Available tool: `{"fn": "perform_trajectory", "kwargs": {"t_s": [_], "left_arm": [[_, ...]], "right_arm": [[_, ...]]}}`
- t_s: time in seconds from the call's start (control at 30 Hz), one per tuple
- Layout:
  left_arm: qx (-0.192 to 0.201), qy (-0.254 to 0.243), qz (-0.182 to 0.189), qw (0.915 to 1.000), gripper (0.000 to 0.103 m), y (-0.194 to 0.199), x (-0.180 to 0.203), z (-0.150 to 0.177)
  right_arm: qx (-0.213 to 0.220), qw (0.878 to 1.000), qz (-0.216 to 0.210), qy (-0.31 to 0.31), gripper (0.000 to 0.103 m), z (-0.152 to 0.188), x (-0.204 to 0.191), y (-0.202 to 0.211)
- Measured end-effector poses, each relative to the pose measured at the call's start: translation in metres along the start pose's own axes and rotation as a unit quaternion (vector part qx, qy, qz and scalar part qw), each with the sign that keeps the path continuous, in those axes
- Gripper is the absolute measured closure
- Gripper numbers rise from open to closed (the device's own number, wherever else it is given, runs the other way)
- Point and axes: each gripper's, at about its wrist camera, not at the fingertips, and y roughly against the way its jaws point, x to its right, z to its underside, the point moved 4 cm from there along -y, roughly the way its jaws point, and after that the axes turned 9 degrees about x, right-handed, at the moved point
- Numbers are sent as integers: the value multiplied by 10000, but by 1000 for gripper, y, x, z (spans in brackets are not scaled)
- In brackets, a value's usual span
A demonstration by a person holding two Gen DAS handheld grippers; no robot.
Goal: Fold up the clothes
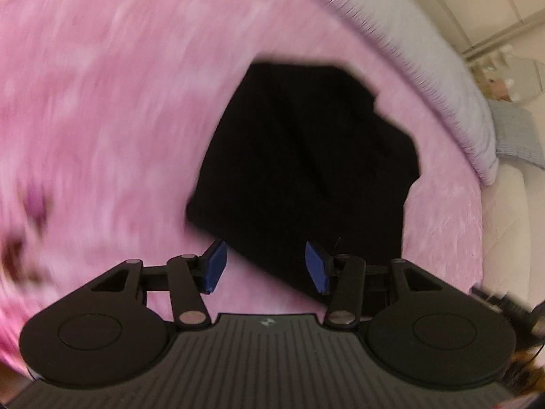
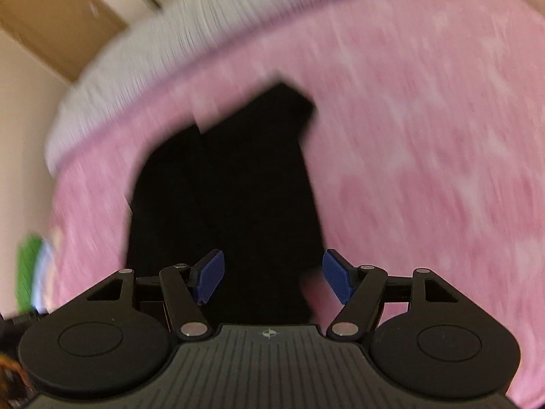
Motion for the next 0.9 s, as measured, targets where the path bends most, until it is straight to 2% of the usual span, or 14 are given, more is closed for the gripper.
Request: {"fn": "perform_trajectory", "kwargs": {"t_s": [0.07,0.13,0.2,0.27,0.37,0.43,0.5,0.53,0.57,0.6,0.67,0.77,0.83,0.9], "left_arm": [[-63,282,29,9996,57,-16,-17,20],[-63,311,52,9995,57,-27,-27,34],[-41,-100,6,9999,57,-37,-30,44],[10,-700,-192,9974,57,-47,-31,50],[324,-1564,-423,9863,57,-65,-35,43],[573,-2111,-410,9749,57,-74,-31,32],[601,-2610,-368,9628,57,-83,-24,24],[563,-2846,-367,9563,57,-90,-20,20],[512,-2989,-351,9523,57,-95,-17,15],[482,-2997,-298,9523,58,-97,-13,8],[678,-2808,-65,9573,59,-96,-2,-16],[1308,-2363,177,9627,59,-91,17,-62],[1546,-2080,169,9657,59,-93,26,-89],[1632,-1859,142,9688,59,-95,32,-108]], "right_arm": [[-364,9992,105,142,32,45,10,-5],[-467,9955,232,795,30,69,8,-18],[-567,9872,357,1447,28,92,5,-31],[-619,9737,514,2131,28,111,3,-48],[-478,9513,670,2970,27,128,-1,-69],[-197,9395,658,3357,25,125,-9,-80],[96,9280,565,3681,24,119,-17,-87],[154,9234,430,3811,27,116,-22,-89],[212,9184,295,3940,43,113,-27,-90],[152,9251,215,3787,47,103,-29,-93],[30,9378,55,3470,51,85,-33,-100],[413,9776,-128,2059,54,25,-22,-113],[524,9915,-167,1176,52,-8,-12,-124],[486,9980,-122,374,52,-34,-1,-137]]}}
